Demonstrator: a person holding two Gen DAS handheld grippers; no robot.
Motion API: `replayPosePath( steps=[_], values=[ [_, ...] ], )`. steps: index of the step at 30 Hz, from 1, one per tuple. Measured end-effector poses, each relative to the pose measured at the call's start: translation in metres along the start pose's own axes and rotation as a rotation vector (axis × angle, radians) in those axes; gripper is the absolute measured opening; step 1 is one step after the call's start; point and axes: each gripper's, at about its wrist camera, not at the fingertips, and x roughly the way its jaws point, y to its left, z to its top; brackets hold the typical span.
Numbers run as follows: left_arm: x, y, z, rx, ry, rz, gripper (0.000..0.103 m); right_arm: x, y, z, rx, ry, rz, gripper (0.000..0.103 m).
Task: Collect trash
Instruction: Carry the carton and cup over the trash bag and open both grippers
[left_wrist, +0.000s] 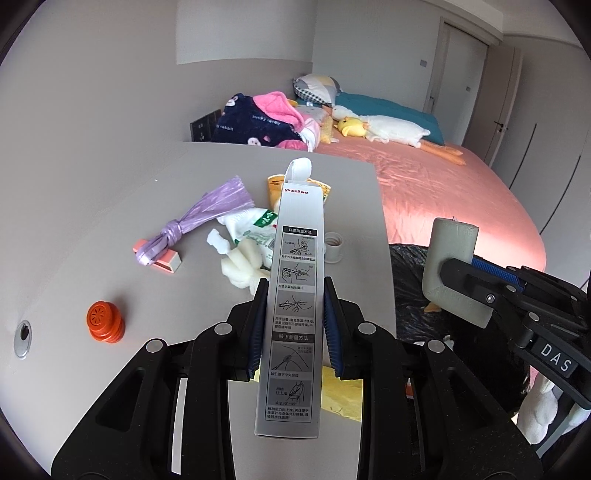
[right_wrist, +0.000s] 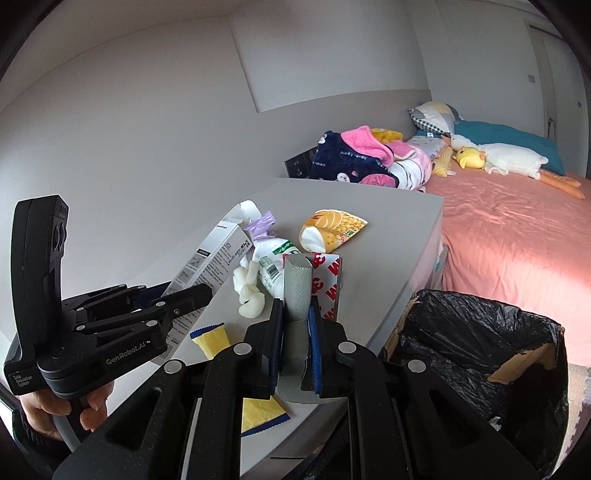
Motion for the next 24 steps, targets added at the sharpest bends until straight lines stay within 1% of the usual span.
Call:
replayPosePath(
  steps=[15, 24],
  values=[
    [0.012, -0.041, 0.004, 0.063, 0.018, -0.055, 0.028, -0.026, -0.039, -0.007, 0.047, -0.024, -0.074, 0.014],
    [0.019, -0.071, 0.009, 0.107, 0.023, -0.107, 0.028, -0.04, -0.064, -0.008, 0.089, -0.042, -0.123, 0.014]
  ],
)
